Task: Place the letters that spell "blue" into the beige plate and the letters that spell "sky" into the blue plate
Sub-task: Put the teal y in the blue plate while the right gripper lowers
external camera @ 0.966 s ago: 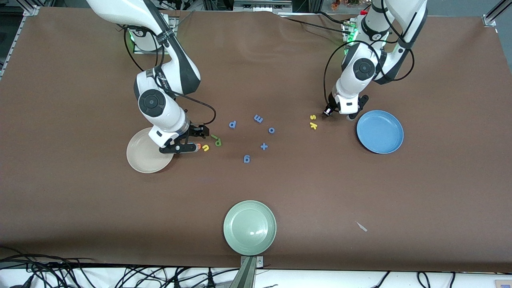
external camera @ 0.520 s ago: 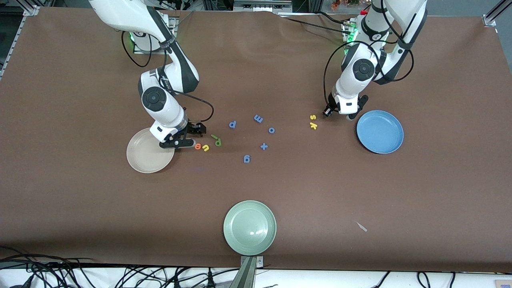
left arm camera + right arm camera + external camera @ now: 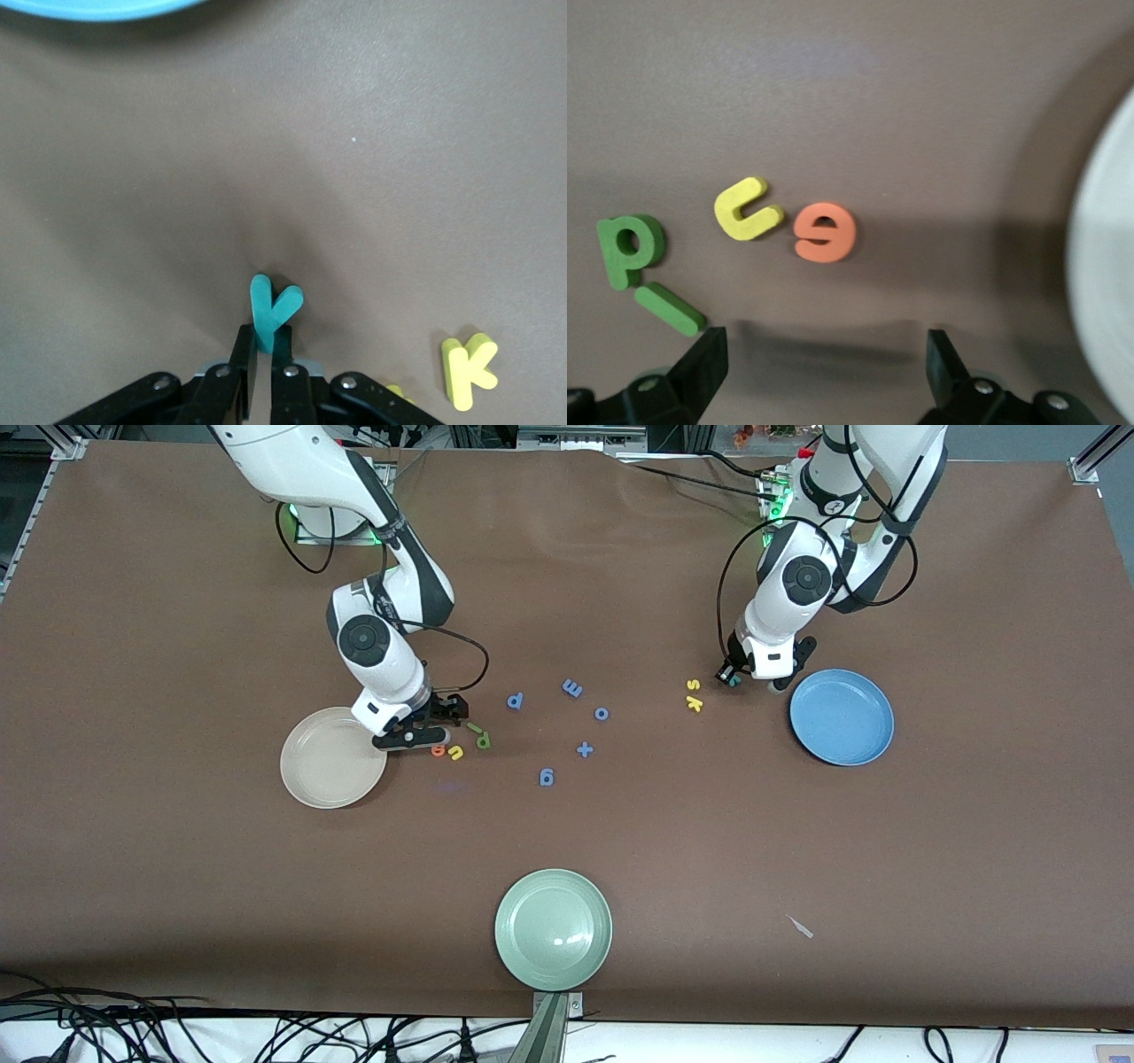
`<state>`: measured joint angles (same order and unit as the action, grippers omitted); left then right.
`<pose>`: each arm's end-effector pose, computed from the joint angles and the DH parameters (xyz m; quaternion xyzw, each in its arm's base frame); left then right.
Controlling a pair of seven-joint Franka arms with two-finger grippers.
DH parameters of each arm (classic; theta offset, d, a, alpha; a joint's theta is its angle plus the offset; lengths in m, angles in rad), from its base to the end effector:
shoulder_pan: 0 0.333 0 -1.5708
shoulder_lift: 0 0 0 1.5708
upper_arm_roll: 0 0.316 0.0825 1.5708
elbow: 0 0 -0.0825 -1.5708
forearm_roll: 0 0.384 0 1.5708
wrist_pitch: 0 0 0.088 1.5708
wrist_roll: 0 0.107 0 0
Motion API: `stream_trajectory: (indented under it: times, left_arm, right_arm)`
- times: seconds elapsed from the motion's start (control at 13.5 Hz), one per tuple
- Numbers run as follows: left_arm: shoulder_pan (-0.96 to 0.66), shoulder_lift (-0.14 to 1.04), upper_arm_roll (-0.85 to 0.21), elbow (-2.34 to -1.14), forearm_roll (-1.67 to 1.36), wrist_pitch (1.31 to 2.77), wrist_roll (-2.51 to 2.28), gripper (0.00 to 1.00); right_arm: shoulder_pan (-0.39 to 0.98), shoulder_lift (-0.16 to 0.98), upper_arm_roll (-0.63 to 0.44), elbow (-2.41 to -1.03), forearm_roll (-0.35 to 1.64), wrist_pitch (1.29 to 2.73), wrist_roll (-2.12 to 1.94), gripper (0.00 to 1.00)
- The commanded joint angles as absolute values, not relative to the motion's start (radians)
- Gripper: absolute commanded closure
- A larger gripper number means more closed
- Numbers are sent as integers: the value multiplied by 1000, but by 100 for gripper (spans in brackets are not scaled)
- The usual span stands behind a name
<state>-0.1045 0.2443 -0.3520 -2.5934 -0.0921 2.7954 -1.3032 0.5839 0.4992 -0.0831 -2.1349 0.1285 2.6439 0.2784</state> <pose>0.3890 -0.1964 0.1737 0.8895 0.4531 -0.0536 0.0243 0.5033 0.2709 0.1703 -0.9981 -0.0601 -0.0019 0.0129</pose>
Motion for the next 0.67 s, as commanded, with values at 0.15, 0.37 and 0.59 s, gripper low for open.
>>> stream_trajectory:
  times: [0.15, 0.37, 0.59]
  left_arm:
    - [-29, 193, -347, -2484, -106, 2641, -1264, 91]
    - [67, 135, -339, -2419, -60, 2472, -1168, 91]
    - [224, 92, -342, -2418, -28, 2424, -976, 91]
  right_arm:
    - [581, 552, -89, -2097, 81, 2677, 267, 1]
    - [572, 552, -94, -2089, 81, 2678, 238, 1]
    - [563, 554, -95, -2079, 81, 2678, 224, 2]
